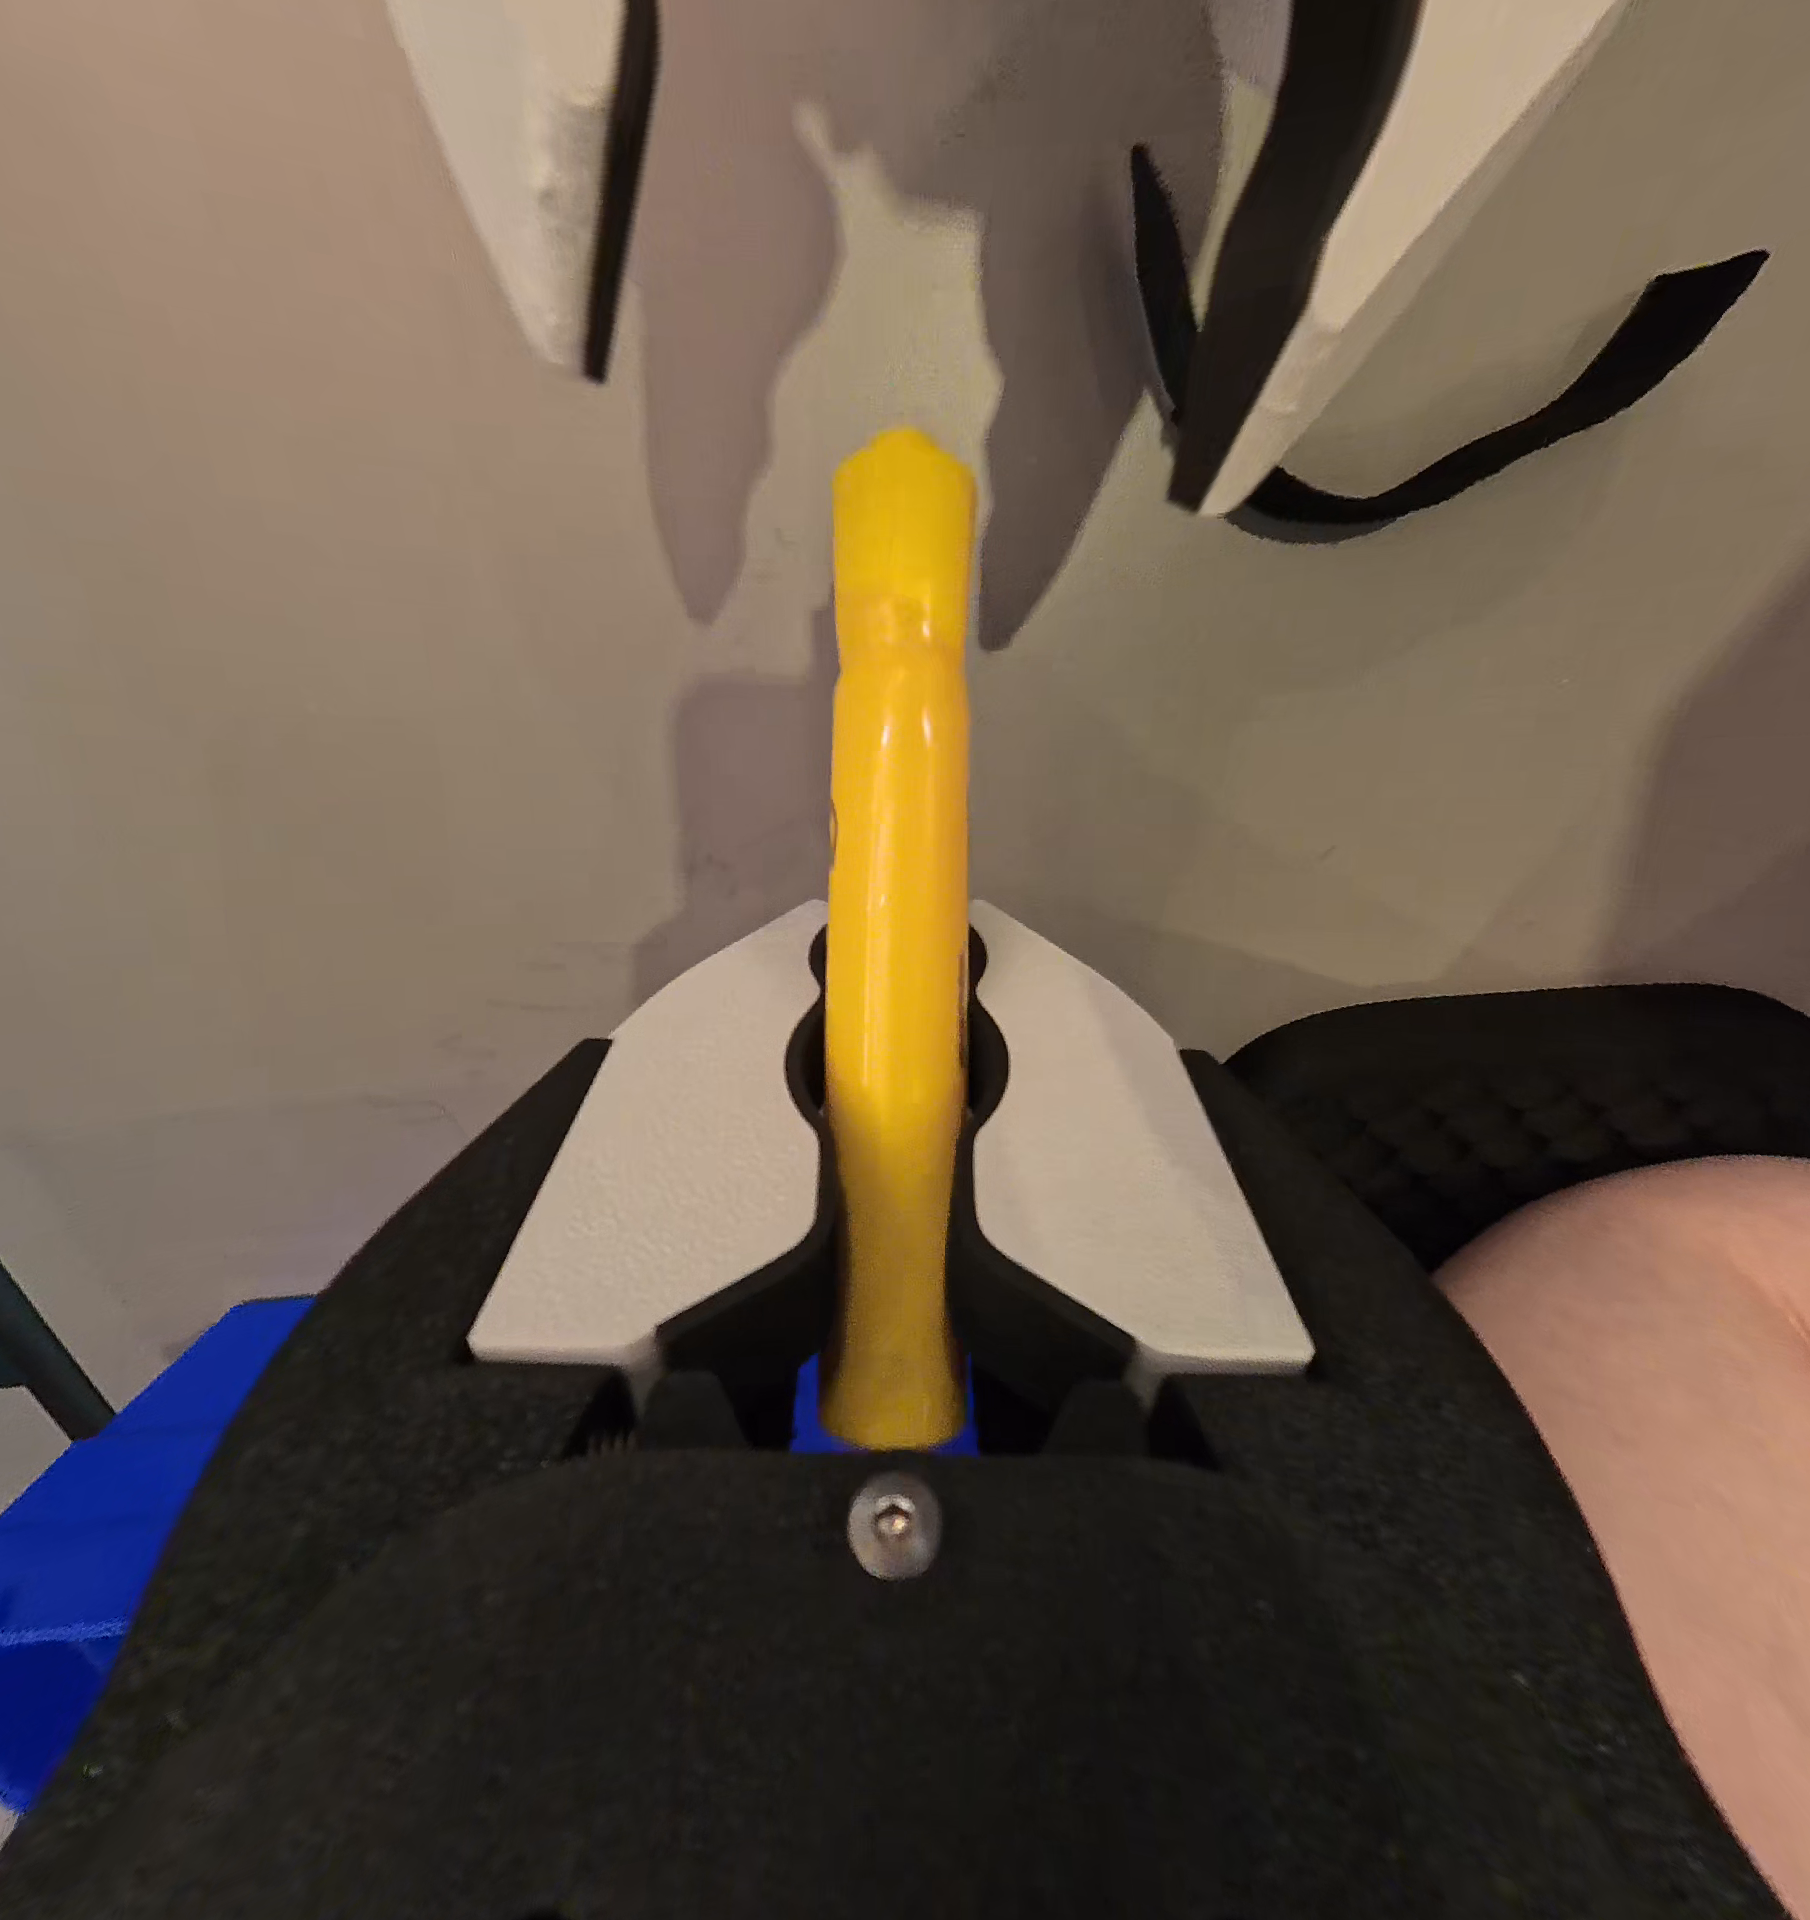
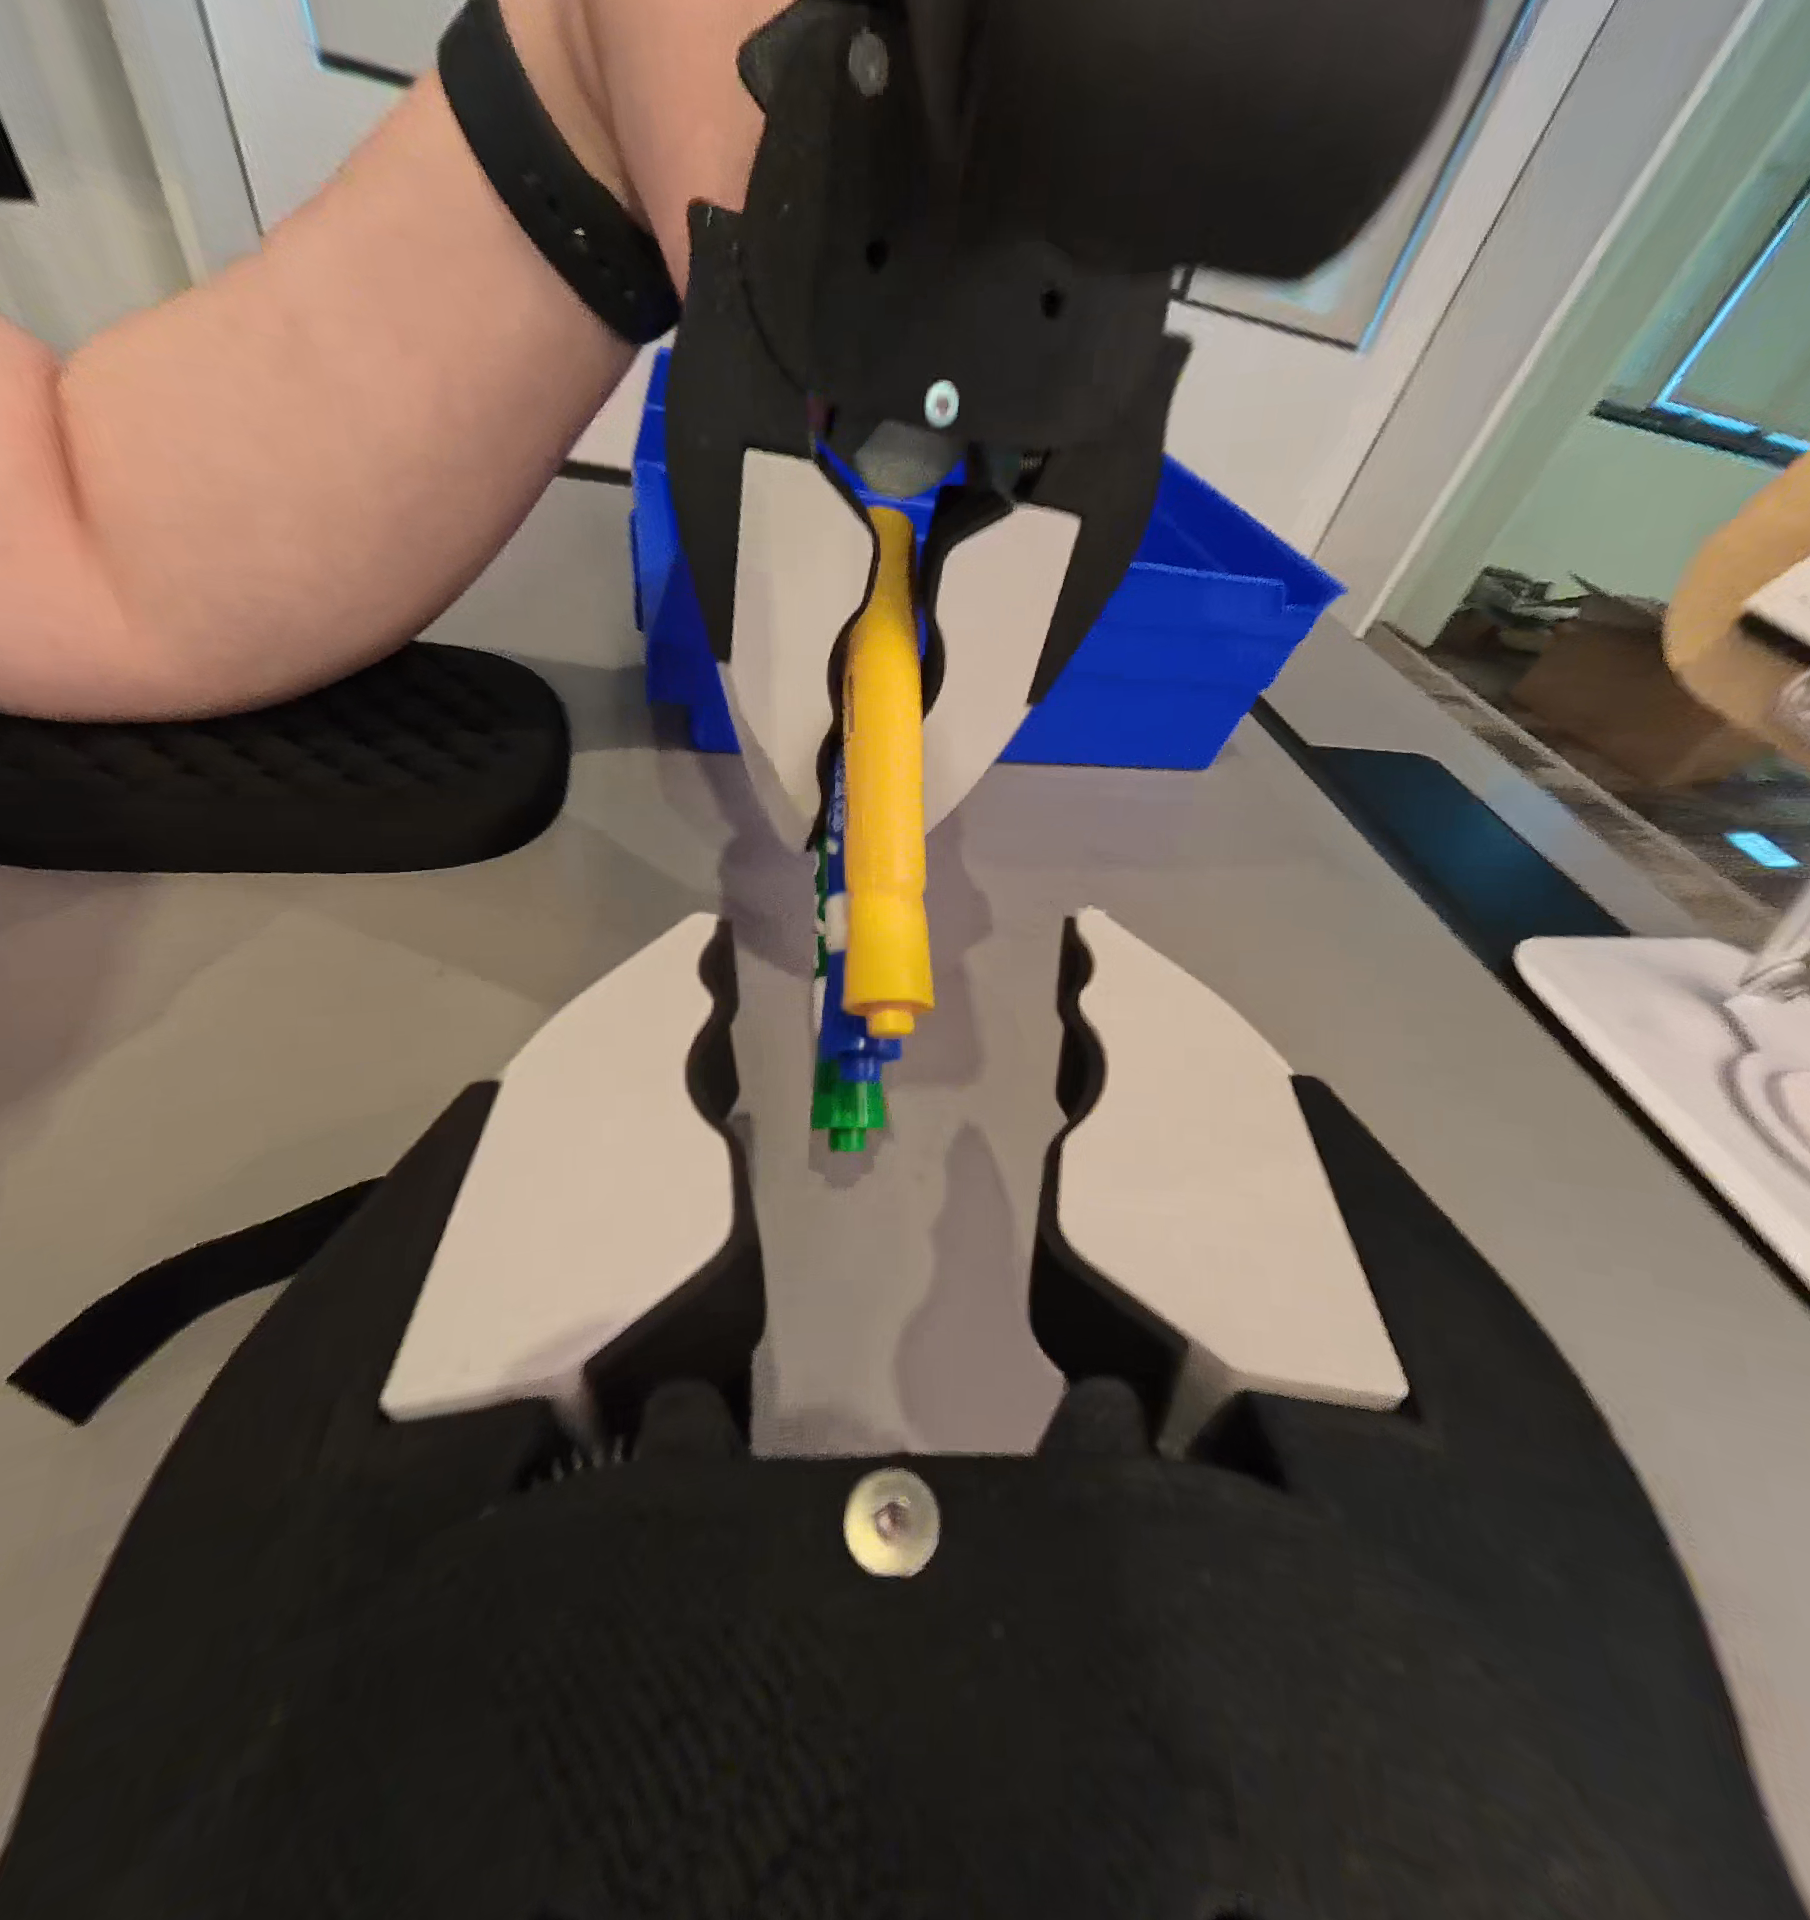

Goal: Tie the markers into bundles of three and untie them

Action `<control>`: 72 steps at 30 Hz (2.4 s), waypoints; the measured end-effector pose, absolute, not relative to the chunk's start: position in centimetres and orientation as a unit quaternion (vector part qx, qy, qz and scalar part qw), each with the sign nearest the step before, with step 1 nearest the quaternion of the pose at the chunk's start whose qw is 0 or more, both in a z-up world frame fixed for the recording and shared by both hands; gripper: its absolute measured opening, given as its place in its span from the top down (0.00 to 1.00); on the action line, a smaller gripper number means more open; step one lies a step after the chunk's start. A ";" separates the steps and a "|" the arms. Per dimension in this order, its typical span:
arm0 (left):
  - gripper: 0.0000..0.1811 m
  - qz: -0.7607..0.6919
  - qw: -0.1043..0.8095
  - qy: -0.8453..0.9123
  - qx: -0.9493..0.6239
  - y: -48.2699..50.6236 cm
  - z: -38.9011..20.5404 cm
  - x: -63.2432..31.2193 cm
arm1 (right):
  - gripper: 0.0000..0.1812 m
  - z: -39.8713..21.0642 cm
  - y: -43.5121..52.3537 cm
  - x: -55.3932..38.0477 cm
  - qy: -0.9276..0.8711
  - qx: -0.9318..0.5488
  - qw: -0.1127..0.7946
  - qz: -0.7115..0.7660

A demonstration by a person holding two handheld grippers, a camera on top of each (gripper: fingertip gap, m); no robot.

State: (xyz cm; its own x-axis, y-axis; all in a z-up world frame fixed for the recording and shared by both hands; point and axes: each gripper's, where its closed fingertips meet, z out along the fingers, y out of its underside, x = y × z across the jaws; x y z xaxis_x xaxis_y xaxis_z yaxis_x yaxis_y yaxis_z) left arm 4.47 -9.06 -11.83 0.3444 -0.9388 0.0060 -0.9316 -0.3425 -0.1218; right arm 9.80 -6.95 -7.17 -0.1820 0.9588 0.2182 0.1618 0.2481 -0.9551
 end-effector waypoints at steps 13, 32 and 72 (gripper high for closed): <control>0.90 -0.047 0.067 0.575 -0.814 -9.3 -11.0 4.6 | 0.63 -11.9 -7.5 7.8 -0.671 -0.449 0.423 0.412; 0.90 -0.068 0.117 0.589 -0.797 -10.1 -8.8 5.2 | 0.90 -9.9 -9.0 8.2 -0.620 -0.459 0.360 0.526; 0.90 -0.075 0.106 0.587 -0.799 -10.0 -9.2 5.7 | 0.82 -11.4 -8.4 6.4 -0.660 -0.460 0.406 0.433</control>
State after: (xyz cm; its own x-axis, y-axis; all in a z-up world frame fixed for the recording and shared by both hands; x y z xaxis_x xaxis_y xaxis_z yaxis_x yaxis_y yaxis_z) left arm 5.70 -10.02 -9.21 0.3001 -0.9539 -0.0054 -0.9223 -0.2887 -0.2570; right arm 6.40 -8.45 -11.43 -0.2468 0.9593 0.1376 0.2553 0.2014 -0.9457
